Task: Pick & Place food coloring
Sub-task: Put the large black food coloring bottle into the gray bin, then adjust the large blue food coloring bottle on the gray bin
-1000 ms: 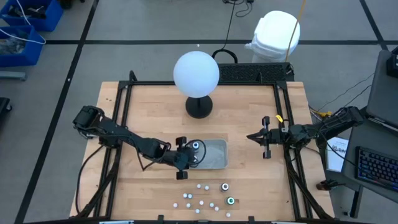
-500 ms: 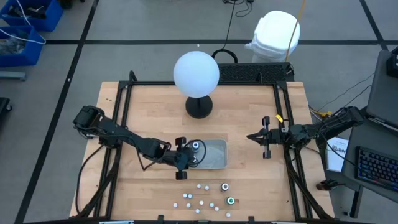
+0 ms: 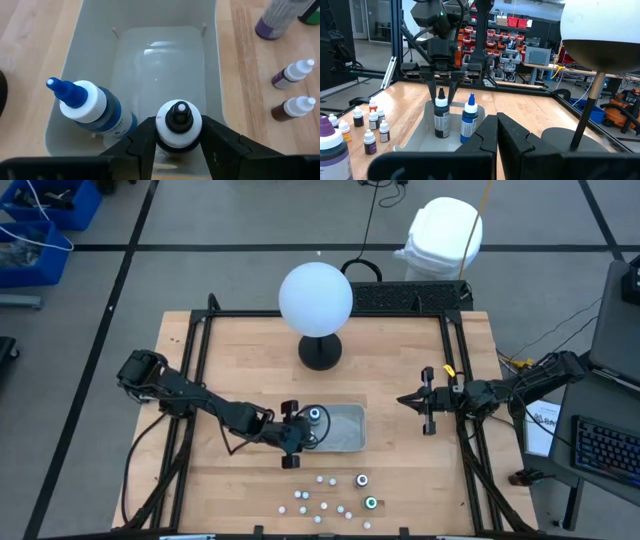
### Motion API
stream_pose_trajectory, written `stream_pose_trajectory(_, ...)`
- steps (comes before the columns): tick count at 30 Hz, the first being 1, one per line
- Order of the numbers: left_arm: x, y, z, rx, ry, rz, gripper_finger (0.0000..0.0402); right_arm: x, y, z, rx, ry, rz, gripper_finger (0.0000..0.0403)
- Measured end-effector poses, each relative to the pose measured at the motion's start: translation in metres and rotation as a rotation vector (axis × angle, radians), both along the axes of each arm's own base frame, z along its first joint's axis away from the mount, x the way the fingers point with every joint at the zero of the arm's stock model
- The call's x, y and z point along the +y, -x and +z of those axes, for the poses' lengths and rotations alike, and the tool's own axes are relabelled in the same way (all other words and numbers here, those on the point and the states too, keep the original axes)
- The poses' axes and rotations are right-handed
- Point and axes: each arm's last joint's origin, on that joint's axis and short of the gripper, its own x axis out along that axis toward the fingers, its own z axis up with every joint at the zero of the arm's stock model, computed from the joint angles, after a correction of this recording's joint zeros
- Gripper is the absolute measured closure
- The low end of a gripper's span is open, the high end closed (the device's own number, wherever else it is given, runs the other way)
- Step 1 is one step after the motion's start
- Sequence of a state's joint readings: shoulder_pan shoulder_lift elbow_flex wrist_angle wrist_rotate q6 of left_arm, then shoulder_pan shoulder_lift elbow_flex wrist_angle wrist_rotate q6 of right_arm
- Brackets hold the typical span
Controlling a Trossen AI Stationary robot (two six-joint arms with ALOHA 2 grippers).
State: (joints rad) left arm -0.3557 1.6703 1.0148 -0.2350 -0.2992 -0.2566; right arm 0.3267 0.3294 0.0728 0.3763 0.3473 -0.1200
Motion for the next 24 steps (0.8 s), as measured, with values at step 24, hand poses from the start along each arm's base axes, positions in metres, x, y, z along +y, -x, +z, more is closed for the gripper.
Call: stream_pose_trajectory(24,-0.002,0.019,0.042,-0.104,0.017,-0.064,0.0131,0.0,0.0,0.0,0.0,-0.003,0.001,0.0403)
